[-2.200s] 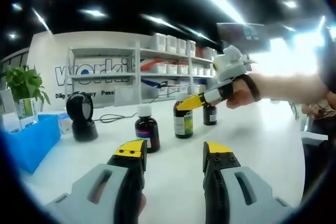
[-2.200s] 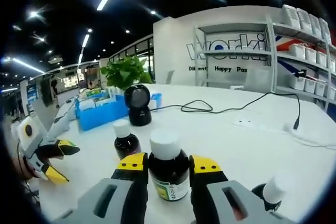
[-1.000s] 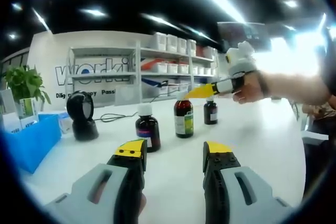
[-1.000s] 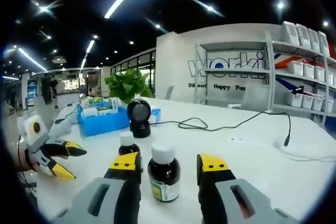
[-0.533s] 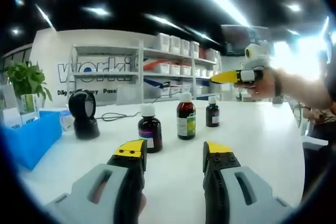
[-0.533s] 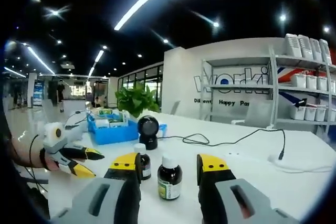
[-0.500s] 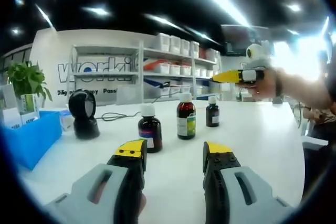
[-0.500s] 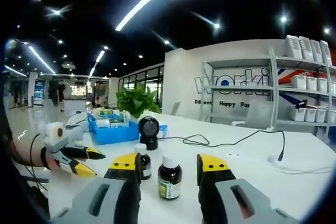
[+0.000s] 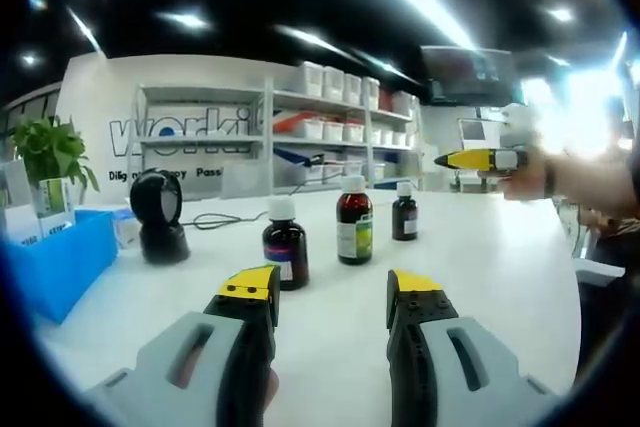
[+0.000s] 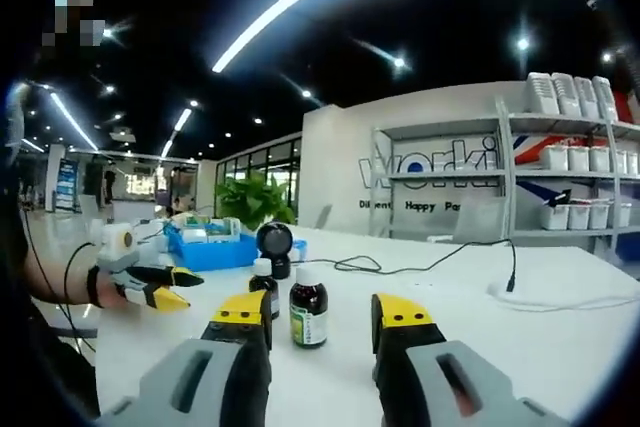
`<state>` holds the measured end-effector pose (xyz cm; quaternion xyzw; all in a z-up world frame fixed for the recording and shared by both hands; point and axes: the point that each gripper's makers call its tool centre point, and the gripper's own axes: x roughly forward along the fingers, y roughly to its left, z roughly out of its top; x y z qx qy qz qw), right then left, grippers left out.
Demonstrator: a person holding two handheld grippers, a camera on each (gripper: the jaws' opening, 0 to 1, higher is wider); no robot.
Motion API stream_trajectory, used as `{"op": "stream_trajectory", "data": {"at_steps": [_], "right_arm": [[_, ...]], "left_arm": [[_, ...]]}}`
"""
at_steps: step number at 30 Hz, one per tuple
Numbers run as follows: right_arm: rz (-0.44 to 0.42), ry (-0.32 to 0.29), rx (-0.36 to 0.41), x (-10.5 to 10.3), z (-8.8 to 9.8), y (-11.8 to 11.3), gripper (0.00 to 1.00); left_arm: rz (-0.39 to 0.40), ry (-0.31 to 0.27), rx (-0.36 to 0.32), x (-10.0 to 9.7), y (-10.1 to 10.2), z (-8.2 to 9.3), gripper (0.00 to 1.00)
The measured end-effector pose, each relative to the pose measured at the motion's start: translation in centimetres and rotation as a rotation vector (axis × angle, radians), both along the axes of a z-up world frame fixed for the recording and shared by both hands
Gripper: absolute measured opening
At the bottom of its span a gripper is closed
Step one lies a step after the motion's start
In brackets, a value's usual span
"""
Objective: Rotate the medicine bottle to make it face forward pick up the medicine bottle inspect the drug traceability code place the medicine on the table
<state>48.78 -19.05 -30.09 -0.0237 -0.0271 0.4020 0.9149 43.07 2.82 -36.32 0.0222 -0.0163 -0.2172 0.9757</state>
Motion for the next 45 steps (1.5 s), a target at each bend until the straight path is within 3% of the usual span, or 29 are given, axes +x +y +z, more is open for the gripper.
{"op": "stream_trajectory", "data": {"at_steps": [5, 13, 16, 19, 23, 25, 34, 38, 45], "right_arm": [[-0.015, 0.013, -0.024, -0.8, -1.5, -1.6, 0.36], [-0.026, 0.02, 0.025, -1.5, -2.8, -3.2, 0.36], [-0.045, -0.015, -0.003, -1.1, -3.6, -3.6, 0.35], [-0.051, 0.0, 0.015, -0.9, -4.4, -3.8, 0.34], [-0.056, 0.017, 0.072, -1.0, -4.7, -4.2, 0.35], [-0.068, -0.004, 0.04, -0.9, -4.7, -4.5, 0.35], [-0.081, -0.001, 0.052, -0.7, -4.9, -5.2, 0.34], [-0.079, -0.022, -0.014, -0.9, -5.5, -4.6, 0.33], [-0.077, -0.018, -0.002, -0.8, -5.3, -4.8, 0.34]], "left_arm": [[0.002, -0.003, -0.004, 0.0, 0.1, 0.1, 0.34], [0.011, -0.003, -0.003, 0.0, 0.3, 0.1, 0.34], [0.016, 0.0, -0.009, 0.1, 0.3, 0.1, 0.34], [0.018, 0.002, -0.009, 0.1, 0.3, 0.0, 0.34], [0.022, -0.001, -0.013, 0.1, 0.4, 0.1, 0.34], [0.02, -0.001, -0.015, 0.1, 0.4, 0.1, 0.34], [0.018, -0.007, -0.018, 0.0, 0.4, 0.3, 0.34], [0.014, -0.008, -0.011, 0.0, 0.3, 0.2, 0.34], [0.021, -0.012, -0.022, 0.0, 0.5, 0.4, 0.34]]}}
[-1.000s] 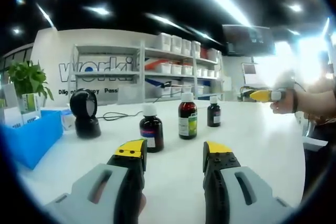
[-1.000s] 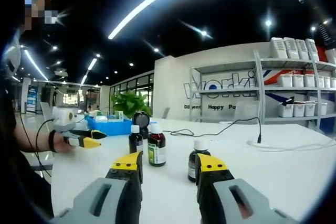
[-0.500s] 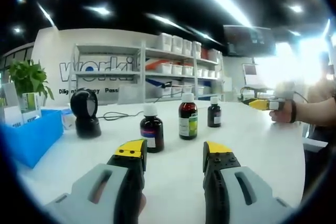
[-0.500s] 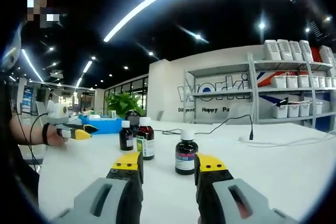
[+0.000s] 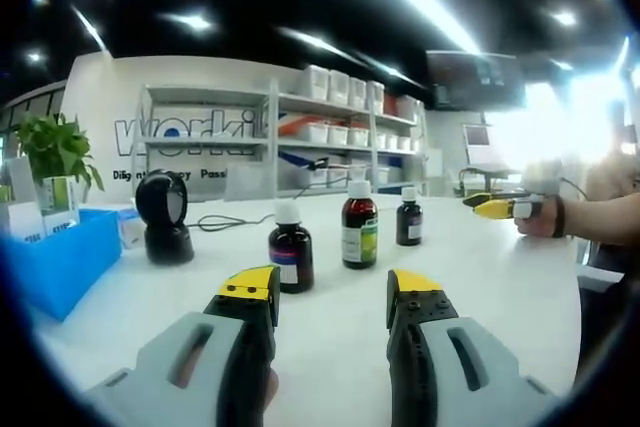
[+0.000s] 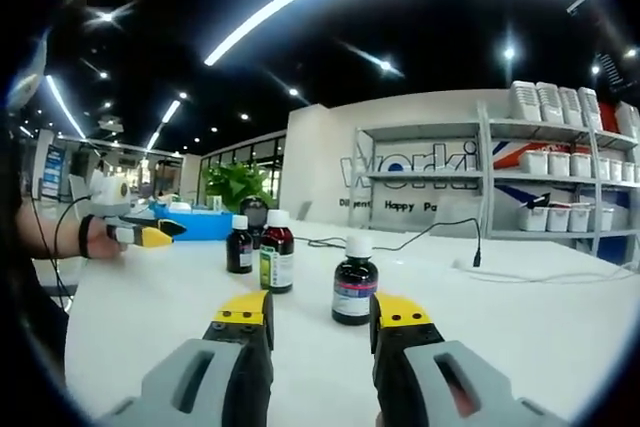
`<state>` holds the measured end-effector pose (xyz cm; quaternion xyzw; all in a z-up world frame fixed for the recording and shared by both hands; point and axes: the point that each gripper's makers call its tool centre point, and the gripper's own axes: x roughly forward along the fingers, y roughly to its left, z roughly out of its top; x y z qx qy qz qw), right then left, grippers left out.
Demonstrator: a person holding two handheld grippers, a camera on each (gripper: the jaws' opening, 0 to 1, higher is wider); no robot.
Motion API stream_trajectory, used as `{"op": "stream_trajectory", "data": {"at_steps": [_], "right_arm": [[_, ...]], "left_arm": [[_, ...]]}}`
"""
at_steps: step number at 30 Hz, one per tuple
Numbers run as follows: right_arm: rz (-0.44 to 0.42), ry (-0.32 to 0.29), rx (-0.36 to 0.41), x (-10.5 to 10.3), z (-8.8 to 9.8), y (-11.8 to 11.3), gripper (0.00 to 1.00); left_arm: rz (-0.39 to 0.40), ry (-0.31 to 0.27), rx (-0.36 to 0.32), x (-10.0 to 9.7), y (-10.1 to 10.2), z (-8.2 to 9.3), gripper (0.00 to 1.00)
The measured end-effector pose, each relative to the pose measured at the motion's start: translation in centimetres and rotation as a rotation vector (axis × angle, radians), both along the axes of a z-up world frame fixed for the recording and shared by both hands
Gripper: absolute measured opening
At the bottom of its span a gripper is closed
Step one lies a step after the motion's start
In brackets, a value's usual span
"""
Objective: Rotate the medicine bottle to make it face forward pick up the medicine bottle inspect the drug traceability code place the medicine on the table
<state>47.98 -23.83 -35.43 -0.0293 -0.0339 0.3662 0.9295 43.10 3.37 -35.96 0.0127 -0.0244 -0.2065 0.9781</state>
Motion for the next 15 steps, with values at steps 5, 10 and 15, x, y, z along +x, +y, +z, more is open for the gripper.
{"op": "stream_trajectory", "data": {"at_steps": [5, 10, 15], "right_arm": [[-0.004, 0.001, 0.007, 0.14, 0.04, -0.2, 0.33], [-0.004, 0.002, 0.004, 0.17, -0.04, -0.19, 0.33], [-0.008, -0.002, 0.005, 0.16, 0.04, -0.27, 0.33]], "left_arm": [[-0.002, 0.001, 0.003, 0.05, 0.02, -0.06, 0.34], [-0.001, 0.0, 0.0, 0.04, 0.06, -0.03, 0.34], [-0.002, 0.003, 0.009, 0.02, -0.06, -0.15, 0.34]]}}
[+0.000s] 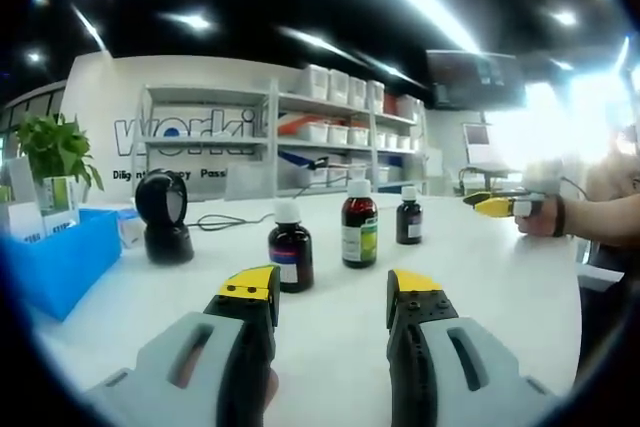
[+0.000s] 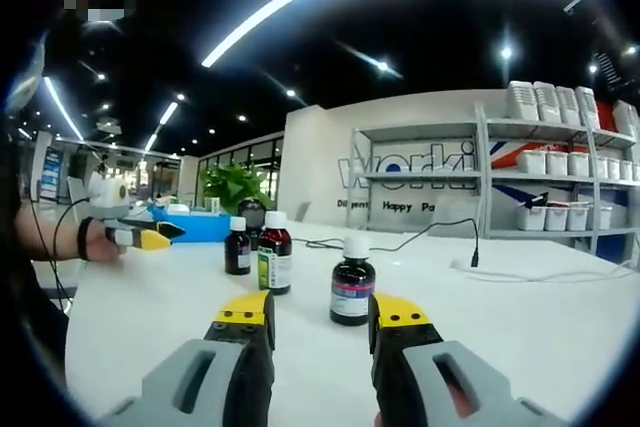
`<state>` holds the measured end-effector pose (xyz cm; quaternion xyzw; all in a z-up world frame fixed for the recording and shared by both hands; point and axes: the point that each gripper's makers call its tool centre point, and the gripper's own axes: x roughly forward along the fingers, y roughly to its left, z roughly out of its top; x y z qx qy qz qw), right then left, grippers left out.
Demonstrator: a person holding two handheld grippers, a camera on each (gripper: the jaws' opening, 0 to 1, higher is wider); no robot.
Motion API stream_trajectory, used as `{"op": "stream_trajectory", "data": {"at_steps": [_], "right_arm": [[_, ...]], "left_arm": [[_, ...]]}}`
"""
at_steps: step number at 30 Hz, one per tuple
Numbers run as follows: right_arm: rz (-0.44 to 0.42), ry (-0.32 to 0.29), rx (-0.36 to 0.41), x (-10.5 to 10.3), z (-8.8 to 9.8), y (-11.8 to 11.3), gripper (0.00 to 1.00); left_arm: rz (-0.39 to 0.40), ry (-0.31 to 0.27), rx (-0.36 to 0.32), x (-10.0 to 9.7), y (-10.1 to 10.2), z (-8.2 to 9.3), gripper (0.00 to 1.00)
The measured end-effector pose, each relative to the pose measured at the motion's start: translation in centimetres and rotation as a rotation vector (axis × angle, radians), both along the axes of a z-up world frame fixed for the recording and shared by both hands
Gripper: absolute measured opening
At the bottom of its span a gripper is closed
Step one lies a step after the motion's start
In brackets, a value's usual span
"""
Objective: Rotate the medicine bottle to make it face forward pick up the medicine bottle inspect the drug traceability code place the medicine on the table
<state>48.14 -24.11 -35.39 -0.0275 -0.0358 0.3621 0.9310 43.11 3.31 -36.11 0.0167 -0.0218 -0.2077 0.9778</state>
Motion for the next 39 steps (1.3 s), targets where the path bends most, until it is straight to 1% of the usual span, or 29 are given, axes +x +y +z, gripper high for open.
{"op": "stream_trajectory", "data": {"at_steps": [6, 10, 12, 13, 14, 15, 17, 18, 22, 24, 29, 33, 35, 37, 39], "right_arm": [[0.006, 0.01, 0.005, -0.1, -0.1, 0.2, 0.33], [0.013, 0.012, -0.001, -0.3, -0.2, 0.4, 0.33], [0.013, 0.015, 0.0, -0.2, -0.2, 0.4, 0.33], [0.012, 0.016, 0.006, -0.2, -0.1, 0.4, 0.32], [0.012, 0.017, 0.01, -0.2, -0.1, 0.3, 0.32], [0.013, 0.019, 0.015, -0.2, 0.0, 0.3, 0.32], [0.013, 0.022, 0.015, -0.2, -0.1, 0.3, 0.32], [0.014, 0.024, 0.011, -0.2, -0.2, 0.4, 0.32], [0.016, 0.025, 0.001, -0.2, -0.3, 0.5, 0.31], [0.014, 0.023, -0.007, -0.2, -0.4, 0.5, 0.31], [0.008, 0.021, -0.018, -0.1, -0.6, 0.4, 0.29], [0.003, 0.017, -0.034, -0.1, -0.8, 0.4, 0.29], [0.001, 0.014, -0.041, -0.1, -0.8, 0.4, 0.29], [0.001, 0.012, -0.04, -0.1, -0.7, 0.4, 0.28], [0.002, 0.012, -0.036, -0.1, -0.7, 0.4, 0.28]], "left_arm": [[0.006, -0.005, -0.008, -0.2, 0.2, 0.2, 0.34], [-0.002, 0.013, -0.033, -0.1, 0.5, 0.2, 0.34], [0.001, 0.024, -0.043, -0.1, 1.1, 0.1, 0.34], [0.007, 0.044, 0.017, -0.2, 1.5, -0.5, 0.34], [0.013, 0.033, 0.068, -0.3, 1.9, -0.7, 0.34], [0.014, 0.029, 0.054, -0.5, 2.0, -0.8, 0.34], [0.001, 0.036, -0.023, -0.5, 2.1, -0.5, 0.34], [0.004, 0.025, -0.013, -0.4, 2.2, -0.3, 0.34], [-0.001, 0.022, 0.004, -0.3, 2.2, -0.6, 0.34], [0.005, 0.007, -0.008, -0.6, 2.1, -0.2, 0.34], [0.011, -0.001, -0.019, -0.7, 1.9, 0.2, 0.36], [0.012, 0.014, -0.042, -0.6, 1.9, 0.5, 0.4], [0.024, 0.024, -0.06, -0.3, 2.0, 0.8, 0.42], [0.054, 0.013, -0.039, 0.1, 2.2, 1.6, 0.44], [0.066, 0.005, -0.027, 0.4, 2.0, 2.2, 0.47]]}}
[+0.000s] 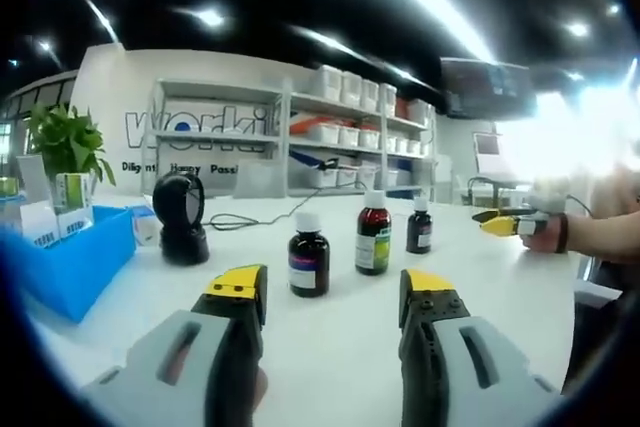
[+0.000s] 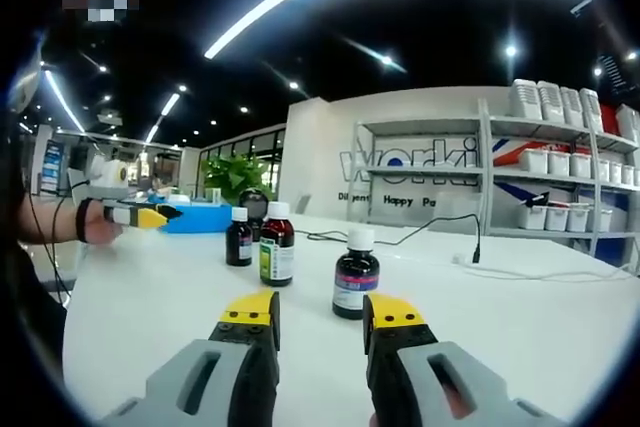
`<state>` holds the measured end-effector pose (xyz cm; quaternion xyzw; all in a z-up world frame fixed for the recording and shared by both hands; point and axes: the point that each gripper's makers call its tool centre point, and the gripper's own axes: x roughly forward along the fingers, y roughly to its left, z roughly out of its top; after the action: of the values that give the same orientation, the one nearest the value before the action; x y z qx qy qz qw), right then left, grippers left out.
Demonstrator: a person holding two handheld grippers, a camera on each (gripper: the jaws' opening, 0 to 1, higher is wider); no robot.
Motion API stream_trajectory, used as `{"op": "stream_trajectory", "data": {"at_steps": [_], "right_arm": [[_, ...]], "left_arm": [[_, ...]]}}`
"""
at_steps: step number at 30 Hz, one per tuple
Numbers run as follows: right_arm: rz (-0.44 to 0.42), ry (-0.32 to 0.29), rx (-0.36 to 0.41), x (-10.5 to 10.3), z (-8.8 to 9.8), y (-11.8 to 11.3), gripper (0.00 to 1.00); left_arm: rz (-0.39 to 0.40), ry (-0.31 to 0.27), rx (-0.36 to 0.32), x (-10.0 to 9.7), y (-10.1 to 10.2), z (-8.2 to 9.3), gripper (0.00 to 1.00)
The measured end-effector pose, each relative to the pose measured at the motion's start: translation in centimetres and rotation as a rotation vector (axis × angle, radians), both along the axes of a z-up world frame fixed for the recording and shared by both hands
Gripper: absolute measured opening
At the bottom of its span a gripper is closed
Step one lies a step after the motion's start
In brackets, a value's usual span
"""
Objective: Rotate the medicine bottle to make it face forward pick up the medicine bottle inspect the drug traceability code place the medicine on the table
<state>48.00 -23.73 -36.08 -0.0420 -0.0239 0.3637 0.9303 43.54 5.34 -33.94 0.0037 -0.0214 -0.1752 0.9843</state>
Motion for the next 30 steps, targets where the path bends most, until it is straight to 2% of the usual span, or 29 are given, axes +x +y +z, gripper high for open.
{"op": "stream_trajectory", "data": {"at_steps": [7, 18, 20, 26, 30], "right_arm": [[0.005, -0.005, 0.021, -0.2, 0.4, 0.0, 0.28], [0.003, -0.011, 0.031, -0.4, 0.6, -0.1, 0.28], [0.003, -0.011, 0.033, -0.4, 0.6, -0.1, 0.28], [0.003, -0.014, 0.033, -0.5, 0.7, -0.1, 0.28], [0.013, -0.014, 0.036, -0.6, 0.7, 0.1, 0.28]], "left_arm": [[0.083, 0.052, -0.007, 2.2, -0.8, -0.2, 0.49], [0.183, 0.14, -0.031, 6.4, -0.6, -1.2, 0.48], [0.196, 0.144, -0.053, 7.1, -0.7, -1.2, 0.48], [0.238, 0.158, -0.023, 9.1, -1.0, -1.8, 0.48], [0.278, 0.183, -0.044, 10.2, -0.9, -2.6, 0.48]]}}
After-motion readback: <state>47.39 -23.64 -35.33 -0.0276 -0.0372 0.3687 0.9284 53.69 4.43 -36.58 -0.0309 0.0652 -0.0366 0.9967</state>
